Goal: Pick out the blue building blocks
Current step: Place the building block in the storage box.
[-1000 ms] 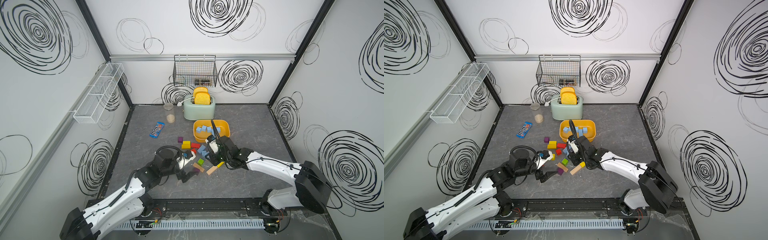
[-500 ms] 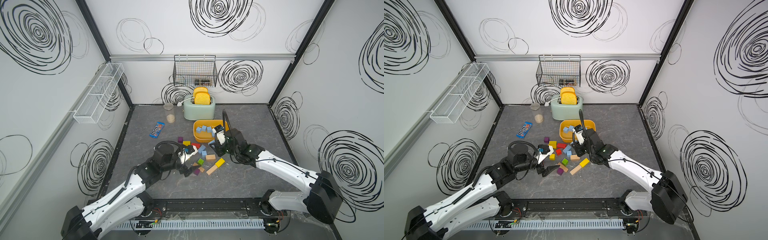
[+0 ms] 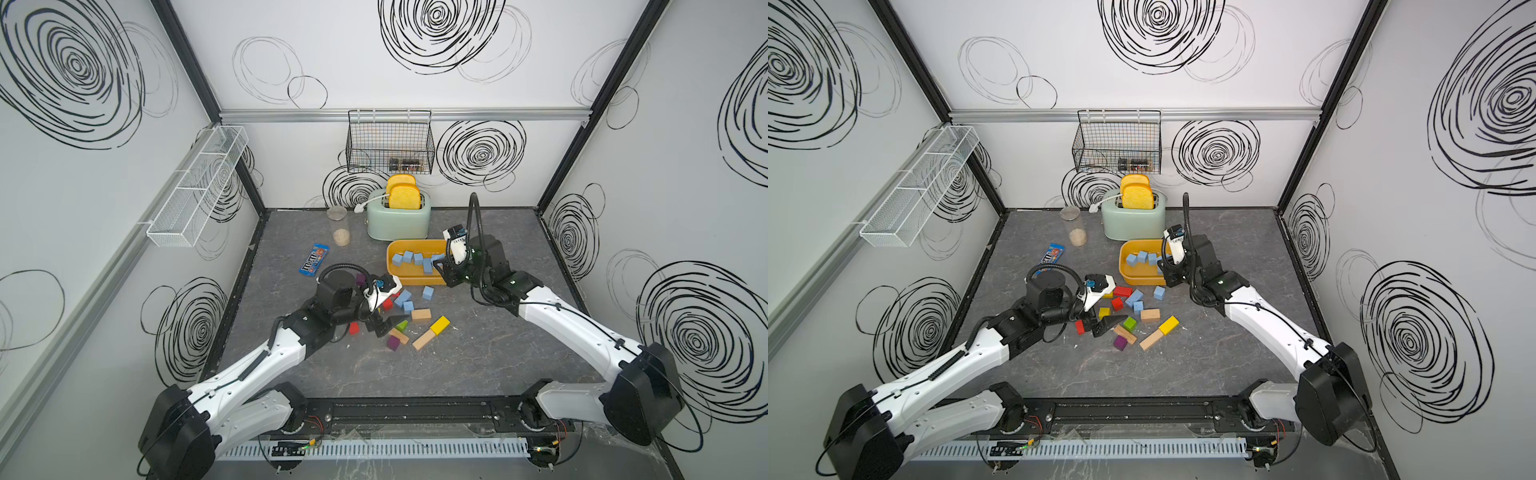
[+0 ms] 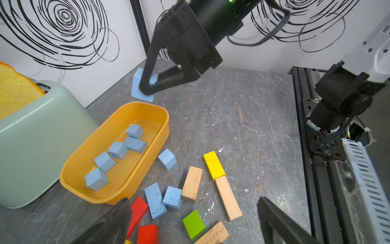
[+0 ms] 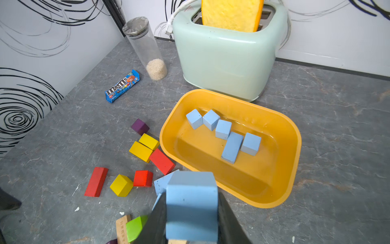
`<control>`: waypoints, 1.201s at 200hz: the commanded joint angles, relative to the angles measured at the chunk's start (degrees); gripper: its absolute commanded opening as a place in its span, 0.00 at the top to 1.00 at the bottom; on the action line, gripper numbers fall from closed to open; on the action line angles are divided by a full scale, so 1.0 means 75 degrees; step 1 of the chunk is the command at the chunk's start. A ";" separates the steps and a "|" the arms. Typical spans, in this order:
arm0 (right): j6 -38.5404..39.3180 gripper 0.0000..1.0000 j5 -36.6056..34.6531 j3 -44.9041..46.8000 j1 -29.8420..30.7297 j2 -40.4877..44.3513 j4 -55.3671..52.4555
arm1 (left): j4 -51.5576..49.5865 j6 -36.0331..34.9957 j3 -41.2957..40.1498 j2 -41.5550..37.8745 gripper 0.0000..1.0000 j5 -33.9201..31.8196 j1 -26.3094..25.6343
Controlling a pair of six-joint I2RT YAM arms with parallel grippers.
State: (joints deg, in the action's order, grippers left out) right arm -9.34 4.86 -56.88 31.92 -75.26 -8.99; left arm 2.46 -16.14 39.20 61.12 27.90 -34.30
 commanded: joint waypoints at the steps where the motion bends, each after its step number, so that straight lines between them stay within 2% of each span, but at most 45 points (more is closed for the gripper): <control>1: 0.0181 1.00 0.0038 -0.0379 -0.0229 -0.0324 -0.0122 | 0.0796 -0.0156 0.0348 0.0325 0.04 0.0372 0.0172; 86: 0.0017 1.00 0.0239 -0.1091 -0.1054 -0.1519 0.0105 | 0.1281 -0.0123 0.0890 0.1606 0.04 -0.0459 0.0485; 184: -0.0250 1.00 0.0804 -0.1759 -0.1337 -0.3043 0.0524 | 0.1873 0.0313 0.0727 0.2199 0.04 -0.0181 0.1143; 240: -0.0392 1.00 0.1221 -0.2563 -0.1469 -0.4140 0.0249 | 0.1909 0.0211 0.0659 0.2645 0.04 -0.0204 0.1222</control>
State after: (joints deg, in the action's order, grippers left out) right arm -11.68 11.75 -73.28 21.54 -104.16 -6.81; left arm 13.78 -14.20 44.25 79.44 25.52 -25.50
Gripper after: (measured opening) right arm 0.324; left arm 0.960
